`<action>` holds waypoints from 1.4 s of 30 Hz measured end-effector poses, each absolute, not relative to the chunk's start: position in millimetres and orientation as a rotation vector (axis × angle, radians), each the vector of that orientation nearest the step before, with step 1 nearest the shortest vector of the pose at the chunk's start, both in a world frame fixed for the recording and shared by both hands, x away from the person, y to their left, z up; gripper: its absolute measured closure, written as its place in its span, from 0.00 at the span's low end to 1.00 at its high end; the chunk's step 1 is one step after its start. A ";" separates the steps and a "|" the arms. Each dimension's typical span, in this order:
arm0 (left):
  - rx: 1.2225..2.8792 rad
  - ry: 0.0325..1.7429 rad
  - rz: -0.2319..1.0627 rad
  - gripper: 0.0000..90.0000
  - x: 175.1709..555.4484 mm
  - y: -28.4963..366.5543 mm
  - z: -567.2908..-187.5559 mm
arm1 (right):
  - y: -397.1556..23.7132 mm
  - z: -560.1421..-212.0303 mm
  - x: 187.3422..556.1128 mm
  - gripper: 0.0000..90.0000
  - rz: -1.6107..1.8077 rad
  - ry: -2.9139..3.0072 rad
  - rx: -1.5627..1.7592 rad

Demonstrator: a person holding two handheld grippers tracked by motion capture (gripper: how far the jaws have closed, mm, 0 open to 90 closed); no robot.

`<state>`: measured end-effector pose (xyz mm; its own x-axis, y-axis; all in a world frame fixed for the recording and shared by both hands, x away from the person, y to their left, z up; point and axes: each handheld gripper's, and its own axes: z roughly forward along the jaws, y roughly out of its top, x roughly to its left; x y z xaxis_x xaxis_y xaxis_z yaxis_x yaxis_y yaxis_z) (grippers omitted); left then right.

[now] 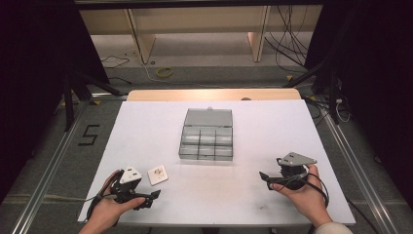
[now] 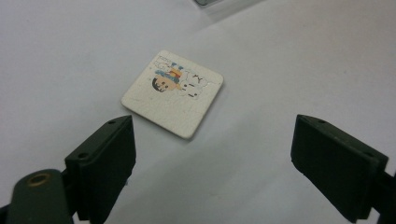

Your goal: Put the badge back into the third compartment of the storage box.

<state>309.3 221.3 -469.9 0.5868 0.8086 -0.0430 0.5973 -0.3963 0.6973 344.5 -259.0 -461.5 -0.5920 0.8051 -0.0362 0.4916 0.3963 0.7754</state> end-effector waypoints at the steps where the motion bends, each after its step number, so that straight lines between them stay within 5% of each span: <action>1: 2.133 1.111 0.402 0.15 308.8 220.8 -469.5 | -256.7 -461.2 342.7 0.22 1.054 2.262 1.108; 19: 2.147 1.089 0.399 0.16 308.3 218.9 -469.8 | -180.0 -438.7 339.9 0.21 0.993 2.454 0.710; 42: 2.148 1.084 0.390 0.16 306.1 218.1 -470.3 | 8.4 -436.8 382.4 0.18 0.834 2.674 0.154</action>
<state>306.1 218.1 -470.3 0.6064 0.7942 -0.0393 0.5872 -0.4139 0.6956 382.4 8.4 -436.8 -0.9380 0.1998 -0.2833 0.0034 0.8224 0.5688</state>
